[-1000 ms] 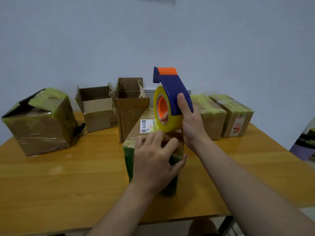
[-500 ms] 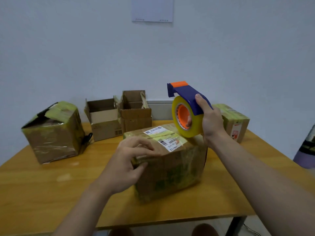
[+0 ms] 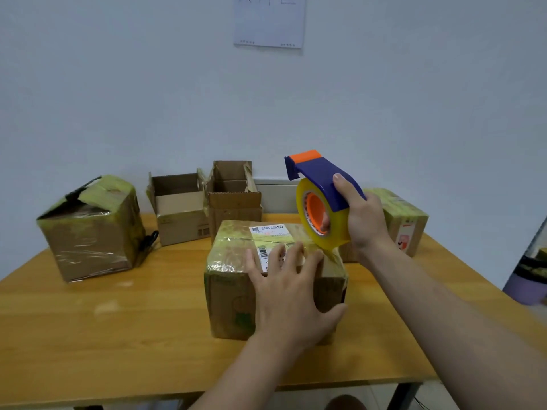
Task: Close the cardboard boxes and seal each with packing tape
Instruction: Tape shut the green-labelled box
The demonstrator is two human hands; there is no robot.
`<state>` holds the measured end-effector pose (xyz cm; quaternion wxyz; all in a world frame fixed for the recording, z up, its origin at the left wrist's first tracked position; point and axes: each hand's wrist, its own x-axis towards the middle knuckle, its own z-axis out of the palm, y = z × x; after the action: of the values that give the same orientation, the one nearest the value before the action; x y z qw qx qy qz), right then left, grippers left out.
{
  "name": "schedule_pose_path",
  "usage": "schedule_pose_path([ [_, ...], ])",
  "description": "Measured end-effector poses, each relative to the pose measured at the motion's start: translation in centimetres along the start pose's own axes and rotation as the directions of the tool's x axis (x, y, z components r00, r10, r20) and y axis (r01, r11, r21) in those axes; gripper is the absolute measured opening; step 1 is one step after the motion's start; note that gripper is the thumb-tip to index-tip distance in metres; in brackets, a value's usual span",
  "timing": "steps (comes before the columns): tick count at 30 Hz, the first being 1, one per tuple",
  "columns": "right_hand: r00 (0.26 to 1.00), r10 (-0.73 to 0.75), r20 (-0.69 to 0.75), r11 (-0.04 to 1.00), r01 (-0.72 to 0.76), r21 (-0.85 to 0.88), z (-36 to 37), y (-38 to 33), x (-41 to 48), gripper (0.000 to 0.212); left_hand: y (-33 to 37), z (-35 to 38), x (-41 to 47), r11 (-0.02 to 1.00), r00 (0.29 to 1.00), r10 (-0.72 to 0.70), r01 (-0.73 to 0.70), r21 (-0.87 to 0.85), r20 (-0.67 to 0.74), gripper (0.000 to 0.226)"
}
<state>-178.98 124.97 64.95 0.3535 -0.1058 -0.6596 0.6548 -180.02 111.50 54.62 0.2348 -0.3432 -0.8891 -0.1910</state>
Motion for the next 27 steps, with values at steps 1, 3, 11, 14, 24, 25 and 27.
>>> schedule_pose_path([
  [1,1.0,0.002,-0.002,1.0,-0.002,-0.002,-0.2,0.0,0.1,0.031,-0.1,0.3,0.2,1.0,1.0,0.0,0.0,0.015,-0.029,0.087],
  [3,1.0,0.001,-0.005,1.0,-0.001,-0.009,-0.7,-0.2,0.2,0.031,-0.4,0.5,0.6,1.0,0.995,-0.029,0.029,-0.006,-0.095,0.091],
  [11,0.997,0.005,-0.071,1.0,-0.003,0.025,0.2,-1.3,0.4,0.038,1.1,0.8,2.4,0.986,0.98,-0.129,0.112,-0.12,-0.152,0.072],
  [14,1.0,0.012,-0.015,1.0,-0.012,0.017,-0.1,-1.3,0.4,0.044,-1.2,0.8,1.8,0.954,0.988,0.005,-0.05,-0.296,-0.151,0.057],
  [24,0.961,0.118,0.249,0.993,-0.121,-0.001,-0.7,-1.1,1.1,0.039,-9.3,-1.3,1.4,0.577,0.98,0.084,0.098,-0.811,0.178,0.049],
  [25,0.955,0.118,0.272,0.993,-0.119,-0.012,-0.9,-1.3,1.4,0.038,-9.5,-1.1,1.2,0.573,0.981,0.068,0.112,-0.812,0.184,0.049],
  [27,0.937,0.118,0.329,0.993,-0.105,-0.057,-1.5,-1.8,1.8,0.04,-9.7,-0.8,1.2,0.578,0.982,0.039,0.128,-0.806,0.184,0.056],
])
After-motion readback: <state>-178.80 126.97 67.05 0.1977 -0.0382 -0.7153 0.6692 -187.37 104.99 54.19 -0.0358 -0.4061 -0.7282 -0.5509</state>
